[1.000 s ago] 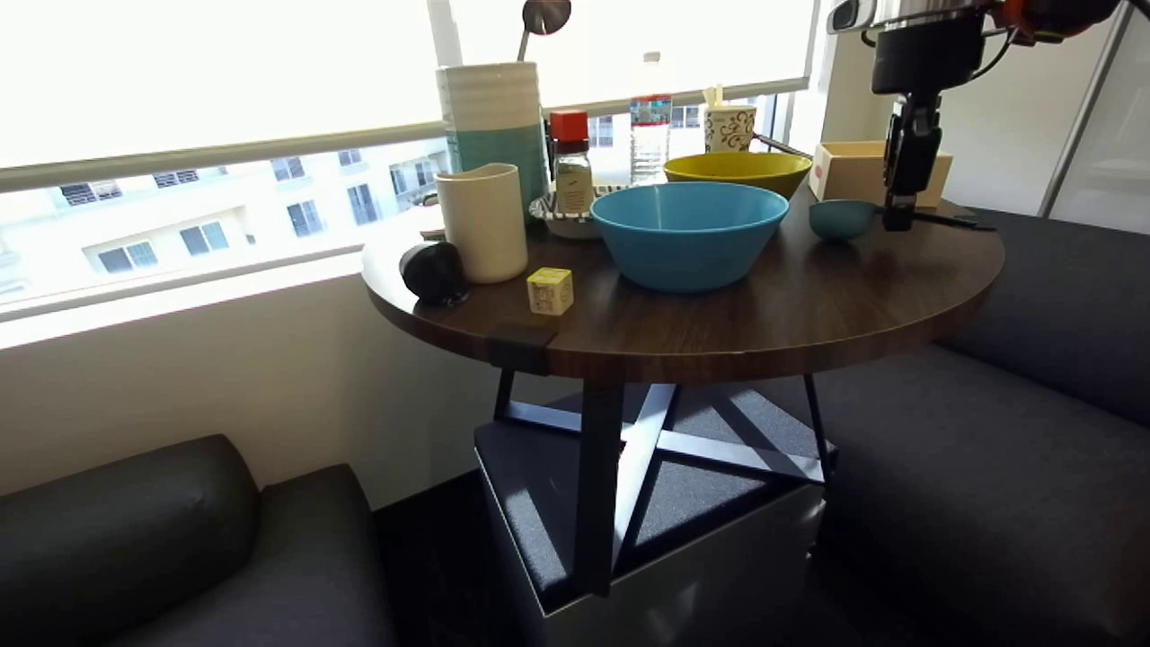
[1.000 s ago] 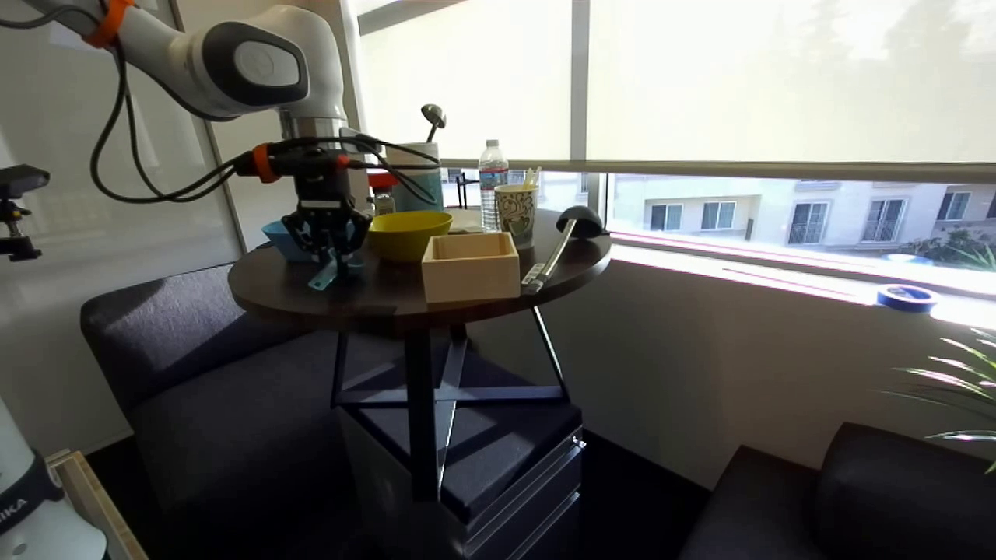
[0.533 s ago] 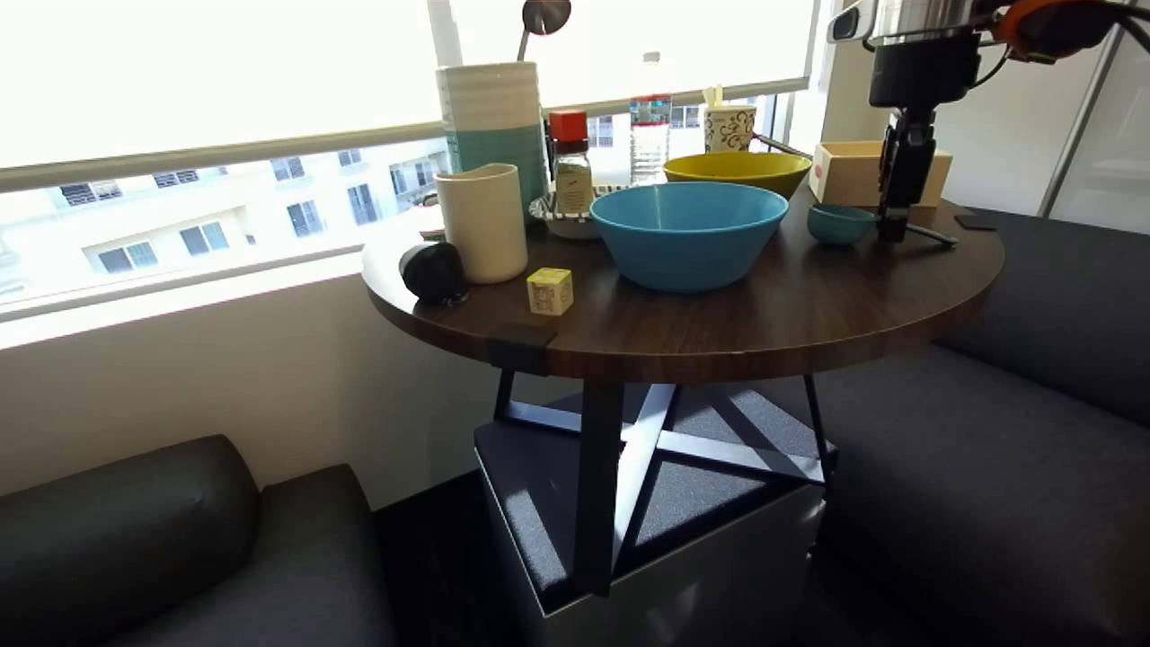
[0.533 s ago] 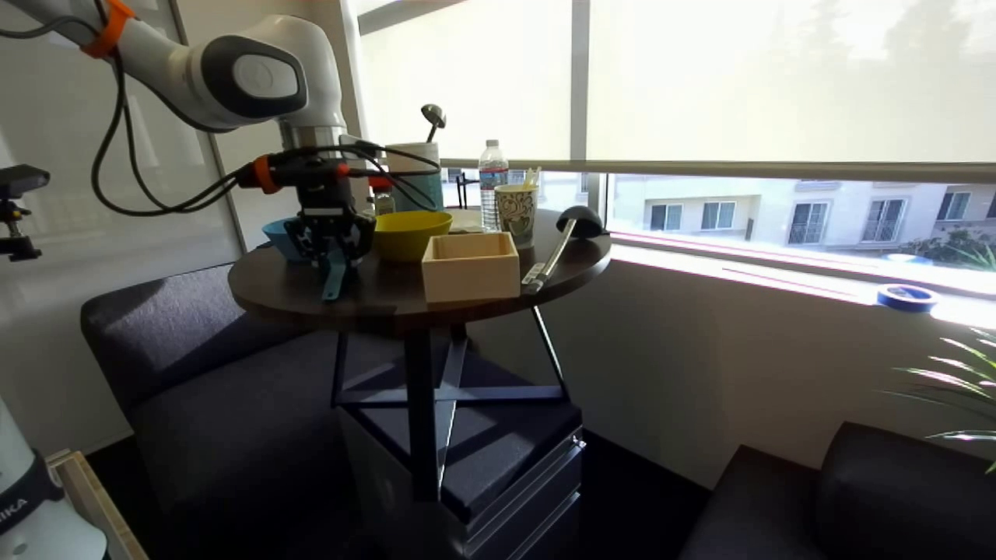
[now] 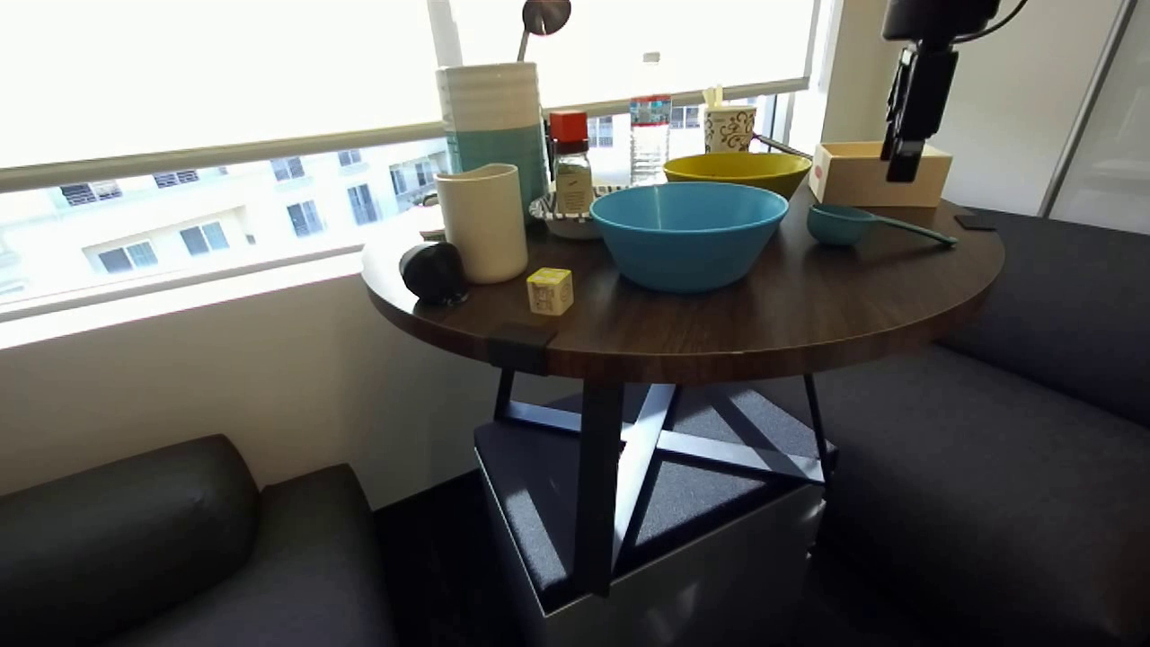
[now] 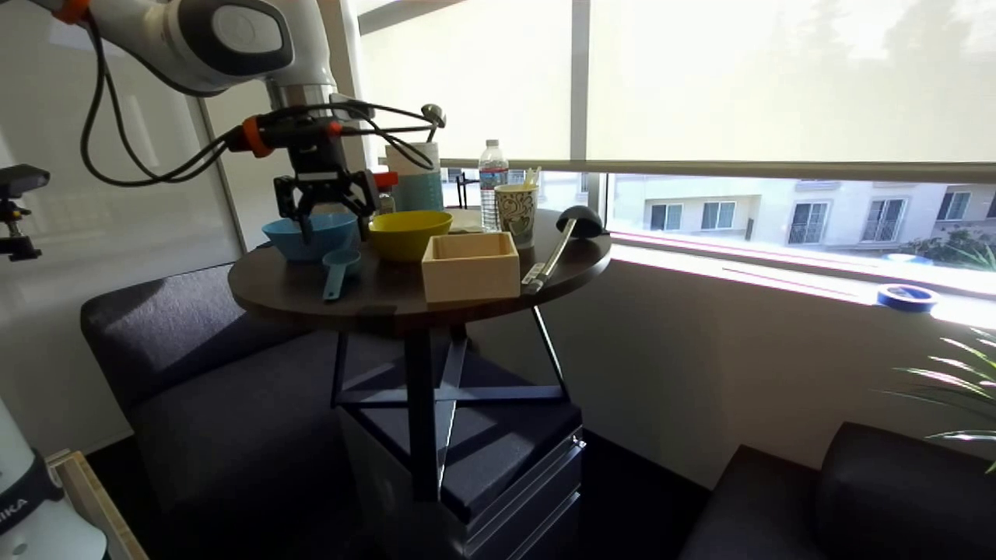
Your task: Put some of the contents of the yellow bowl onto the blue ladle on the table and then pour the contents of the blue ladle into the blue bowl
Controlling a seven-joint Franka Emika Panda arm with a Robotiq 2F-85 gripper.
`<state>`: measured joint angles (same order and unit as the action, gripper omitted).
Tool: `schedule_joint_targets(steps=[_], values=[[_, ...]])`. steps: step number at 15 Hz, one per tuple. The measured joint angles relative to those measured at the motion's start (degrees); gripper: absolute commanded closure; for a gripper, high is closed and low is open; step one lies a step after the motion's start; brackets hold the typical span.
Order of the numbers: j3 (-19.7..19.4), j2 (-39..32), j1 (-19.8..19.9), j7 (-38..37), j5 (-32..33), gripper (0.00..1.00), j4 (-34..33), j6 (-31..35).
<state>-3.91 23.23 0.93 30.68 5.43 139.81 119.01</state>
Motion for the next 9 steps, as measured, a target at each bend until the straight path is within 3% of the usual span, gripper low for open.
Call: schedule_joint_targets(steps=[9], values=[[-2.5, 5.8, -7.3, 3.9, -12.6, 0.0, -8.7, -9.5]])
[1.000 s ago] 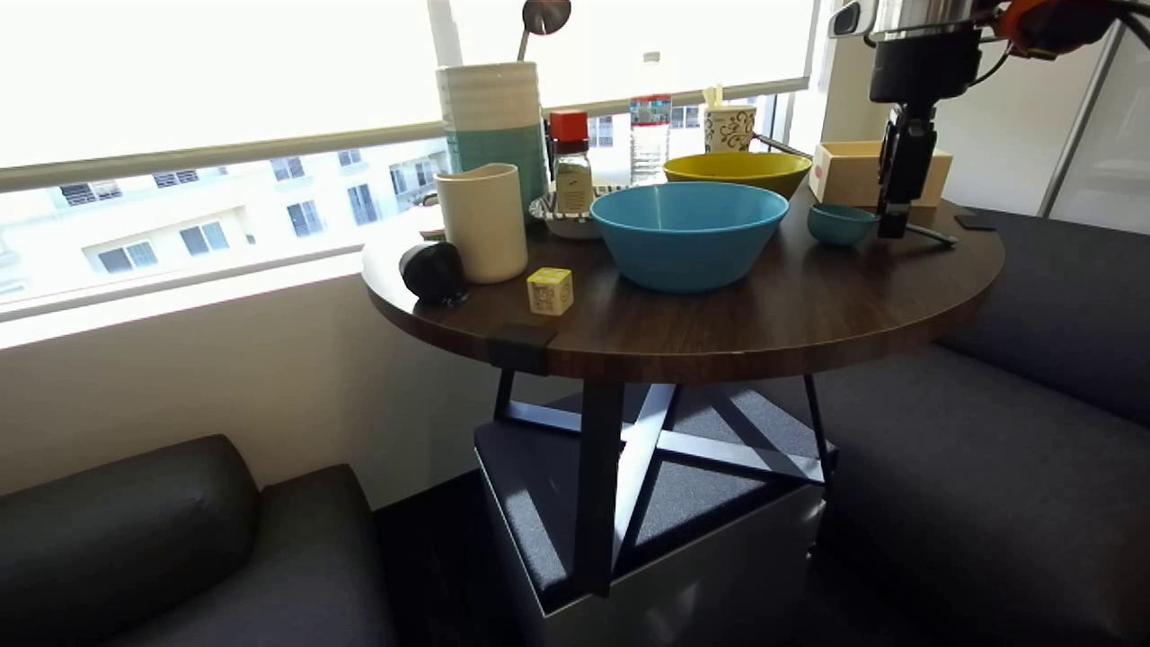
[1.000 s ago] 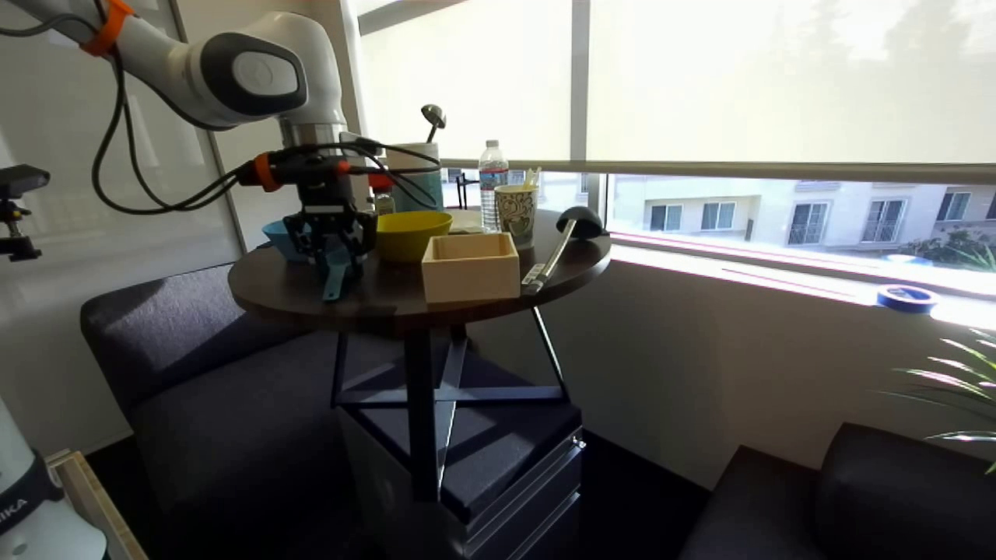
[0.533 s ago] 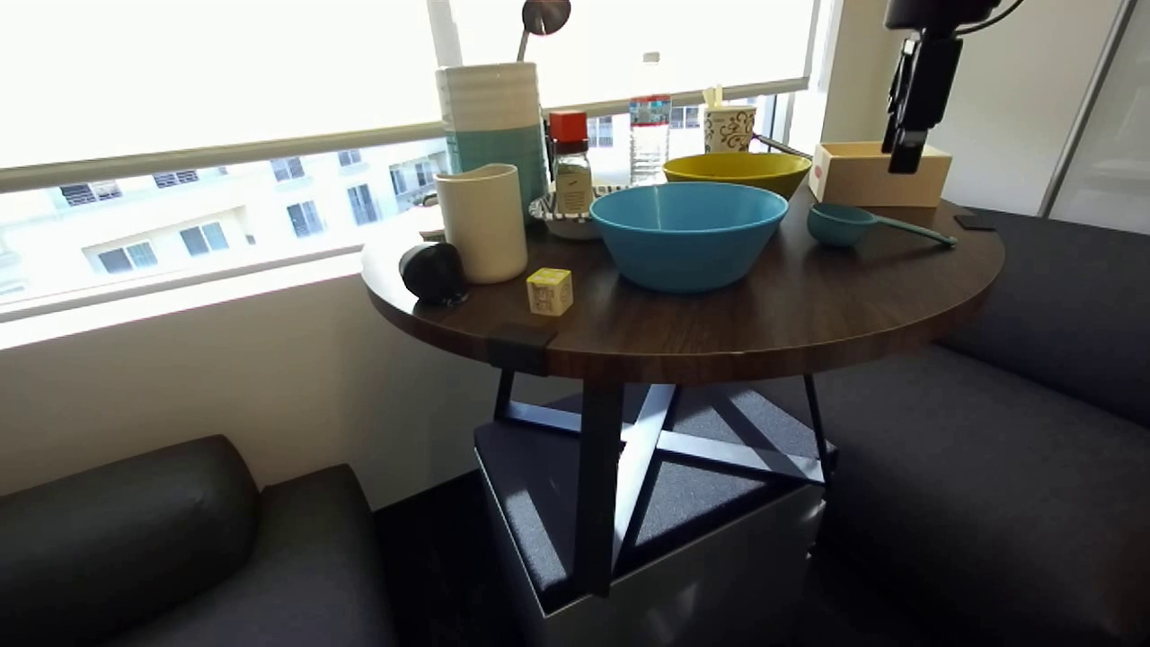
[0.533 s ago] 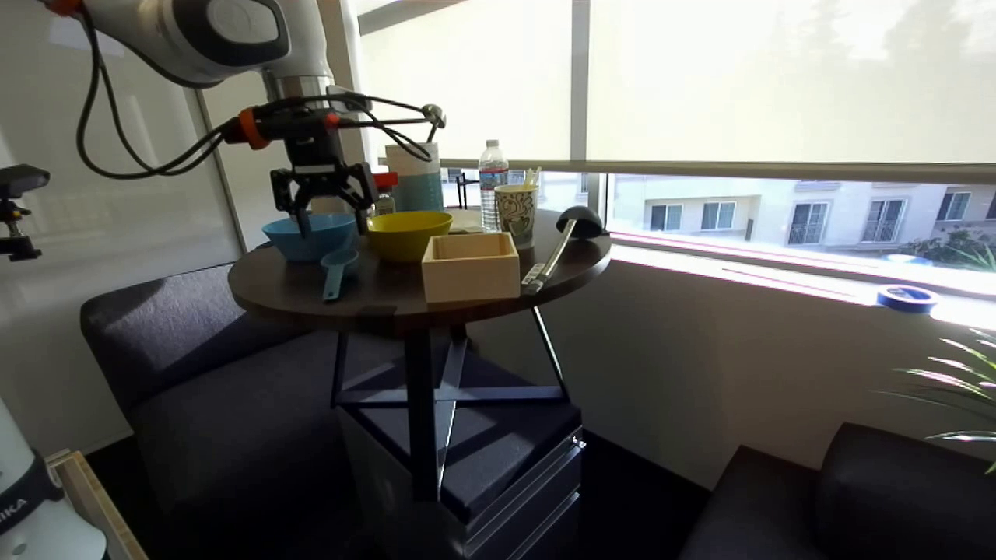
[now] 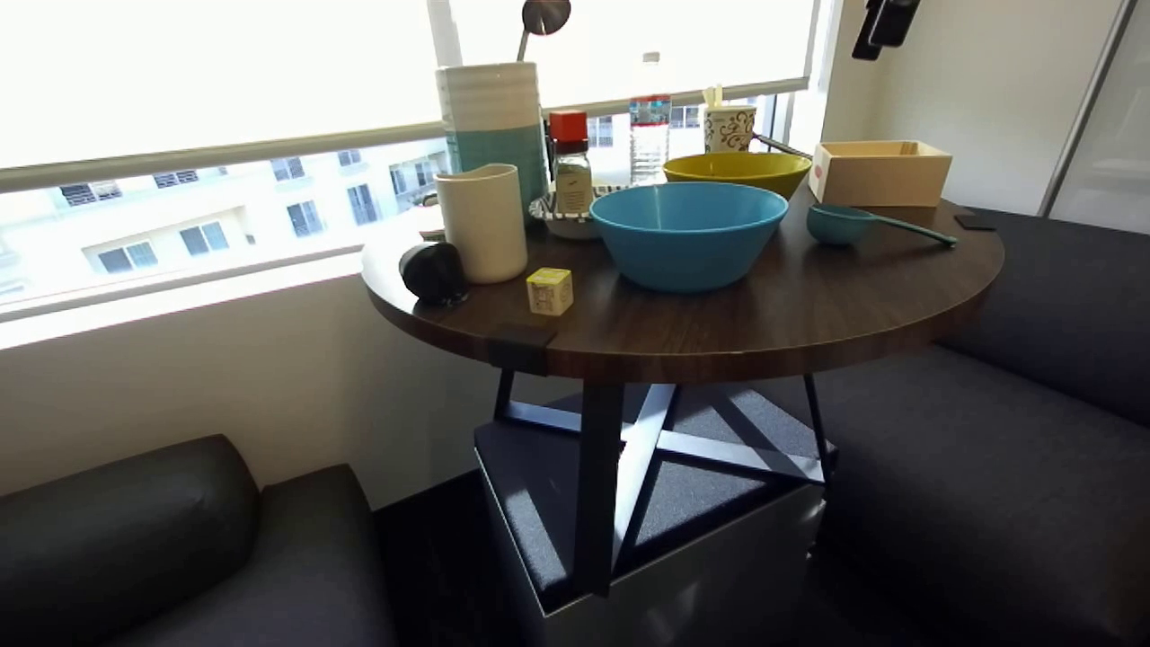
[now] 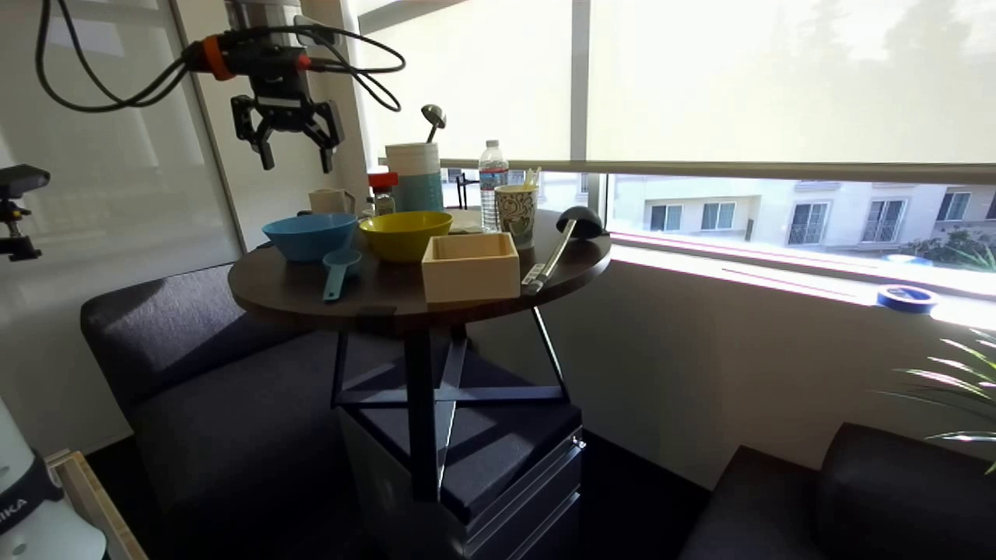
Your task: Put some of the contents of the yellow bowl onto the blue ladle on the table and then pour the contents of the blue ladle into the blue bowl
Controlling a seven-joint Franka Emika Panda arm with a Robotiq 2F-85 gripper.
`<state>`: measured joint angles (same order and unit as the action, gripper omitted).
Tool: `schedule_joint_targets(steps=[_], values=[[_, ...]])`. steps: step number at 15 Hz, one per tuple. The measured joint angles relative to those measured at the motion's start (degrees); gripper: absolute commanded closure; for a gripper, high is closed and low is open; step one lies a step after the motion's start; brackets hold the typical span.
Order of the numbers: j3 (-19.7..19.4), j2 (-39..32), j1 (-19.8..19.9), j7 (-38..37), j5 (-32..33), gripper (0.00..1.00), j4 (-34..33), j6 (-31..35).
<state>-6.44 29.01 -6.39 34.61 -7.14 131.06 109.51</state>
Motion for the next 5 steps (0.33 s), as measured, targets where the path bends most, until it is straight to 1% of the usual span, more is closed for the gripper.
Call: schedule_joint_targets(steps=[2, 5], values=[[0.0, 0.2, -0.9, 0.0, -2.0, 0.0, -1.5, -0.7], [0.0, 0.2, -1.3, 0.0, -2.7, 0.0, -2.3, -1.0]])
